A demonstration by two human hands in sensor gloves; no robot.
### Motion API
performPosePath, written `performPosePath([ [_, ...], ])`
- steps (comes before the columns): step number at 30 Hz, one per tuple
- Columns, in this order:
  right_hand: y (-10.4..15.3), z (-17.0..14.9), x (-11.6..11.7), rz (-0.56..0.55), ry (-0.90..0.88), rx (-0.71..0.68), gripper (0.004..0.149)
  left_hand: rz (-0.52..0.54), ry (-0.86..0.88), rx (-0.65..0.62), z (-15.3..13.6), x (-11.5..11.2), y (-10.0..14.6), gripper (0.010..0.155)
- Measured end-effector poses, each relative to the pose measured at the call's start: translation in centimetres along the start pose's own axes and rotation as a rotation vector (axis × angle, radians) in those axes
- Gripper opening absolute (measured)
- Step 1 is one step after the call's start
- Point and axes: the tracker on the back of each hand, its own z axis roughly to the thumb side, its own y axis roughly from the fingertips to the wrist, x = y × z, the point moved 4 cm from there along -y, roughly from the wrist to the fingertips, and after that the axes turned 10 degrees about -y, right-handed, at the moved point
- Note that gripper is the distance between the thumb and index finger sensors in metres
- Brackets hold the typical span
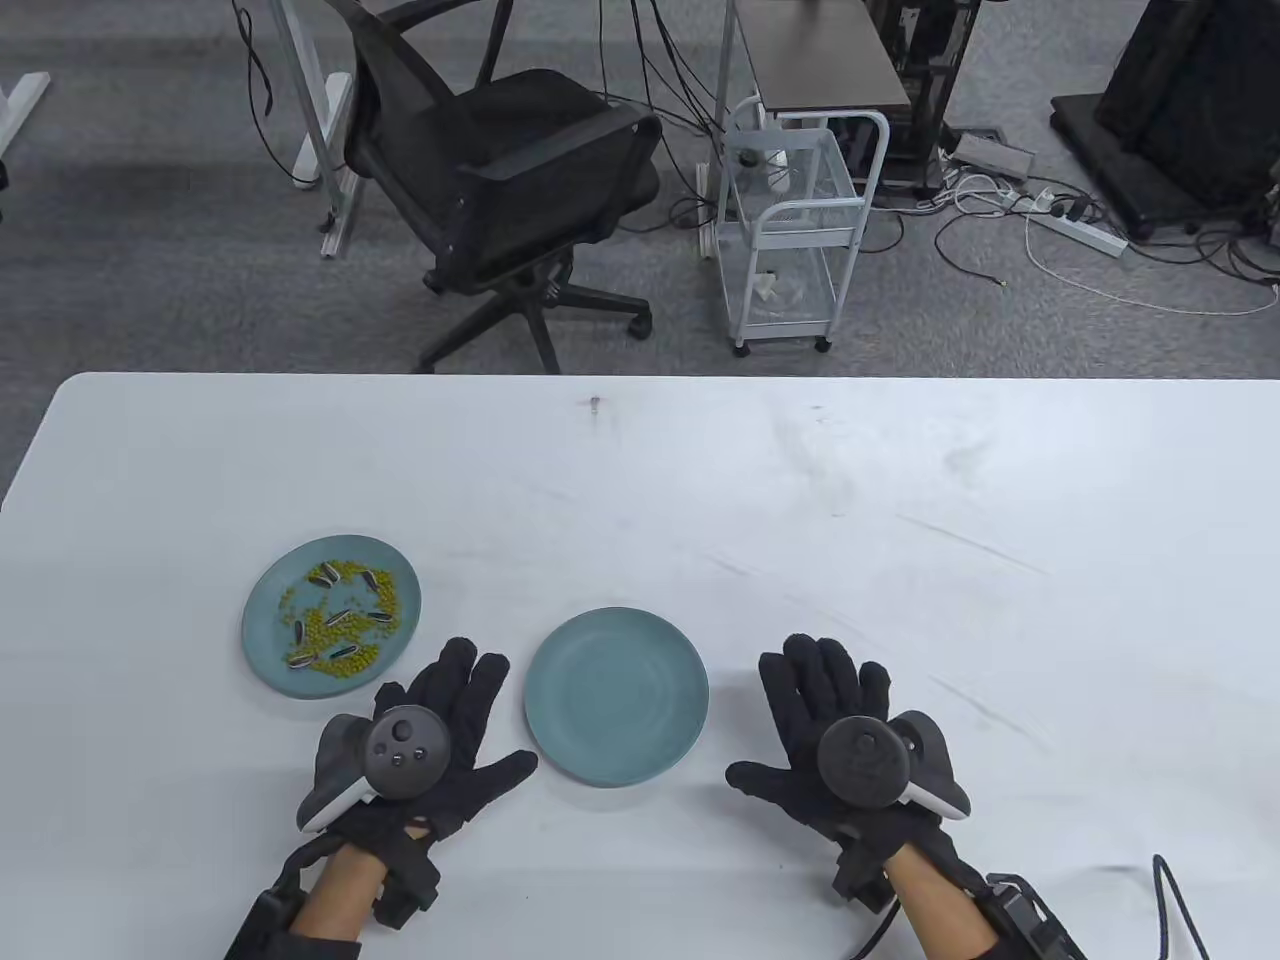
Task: Pick sunflower seeds with hand pinch into plate
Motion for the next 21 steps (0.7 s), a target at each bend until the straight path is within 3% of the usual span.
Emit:
performPosePath([
  [13, 0.0, 0.0, -0.1, 0.002, -0.014, 0.001, 0.099, 0.036, 0.042, 0.044, -1.6, 0.3, -0.2, 0.091],
  [21, -0.1, 0.1, -0.3, -0.003, -0.013, -0.019, 0.098, 0.163, 0.138, 0.239, -7.1, 2.1, 0.6, 0.091],
])
